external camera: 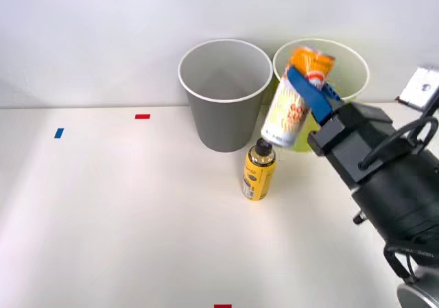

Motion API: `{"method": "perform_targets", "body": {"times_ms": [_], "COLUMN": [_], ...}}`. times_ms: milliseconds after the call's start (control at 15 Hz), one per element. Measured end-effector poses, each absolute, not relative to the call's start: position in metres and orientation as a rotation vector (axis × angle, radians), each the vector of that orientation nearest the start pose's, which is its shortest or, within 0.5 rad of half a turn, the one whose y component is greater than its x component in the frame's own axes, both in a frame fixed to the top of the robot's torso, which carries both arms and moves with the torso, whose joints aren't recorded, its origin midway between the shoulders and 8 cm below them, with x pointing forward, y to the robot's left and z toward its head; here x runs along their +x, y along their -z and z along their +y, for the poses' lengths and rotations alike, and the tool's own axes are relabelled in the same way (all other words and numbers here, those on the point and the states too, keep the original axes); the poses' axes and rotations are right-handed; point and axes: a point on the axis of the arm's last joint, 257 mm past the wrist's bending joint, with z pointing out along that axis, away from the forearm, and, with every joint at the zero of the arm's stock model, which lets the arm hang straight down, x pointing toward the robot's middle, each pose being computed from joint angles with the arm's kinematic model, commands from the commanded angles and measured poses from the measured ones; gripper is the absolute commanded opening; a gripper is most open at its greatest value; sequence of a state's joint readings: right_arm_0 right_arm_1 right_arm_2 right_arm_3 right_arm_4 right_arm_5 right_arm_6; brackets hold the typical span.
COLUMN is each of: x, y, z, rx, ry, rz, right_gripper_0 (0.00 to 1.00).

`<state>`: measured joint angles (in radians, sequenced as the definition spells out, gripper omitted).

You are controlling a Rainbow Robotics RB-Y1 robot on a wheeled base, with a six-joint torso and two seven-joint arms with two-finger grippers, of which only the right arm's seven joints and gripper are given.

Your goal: Put cans in the gray bin, plastic bottles in the light green bin

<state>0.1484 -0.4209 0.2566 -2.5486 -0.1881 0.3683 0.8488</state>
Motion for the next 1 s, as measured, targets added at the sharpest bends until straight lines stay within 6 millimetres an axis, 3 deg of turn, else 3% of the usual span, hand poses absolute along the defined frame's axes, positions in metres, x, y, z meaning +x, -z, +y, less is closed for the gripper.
{"method": "perform_targets", "body": {"times_ms": [267, 533, 933, 1000], "x": [0.456, 0.514, 0.561, 0.571], "y": [-0.064, -0.076, -0.070, -0.061], "z": [-0.083, -0.067, -0.027, -0.022], "rx": [-0.035, -0.045, -0.110, -0.116], "ry": [-0.802, -0.734, -0.647, -0.633], "rz": [1.219, 1.207, 1.245, 1.267], "right_gripper_0": [0.00, 0.00, 0.00, 0.00]}}
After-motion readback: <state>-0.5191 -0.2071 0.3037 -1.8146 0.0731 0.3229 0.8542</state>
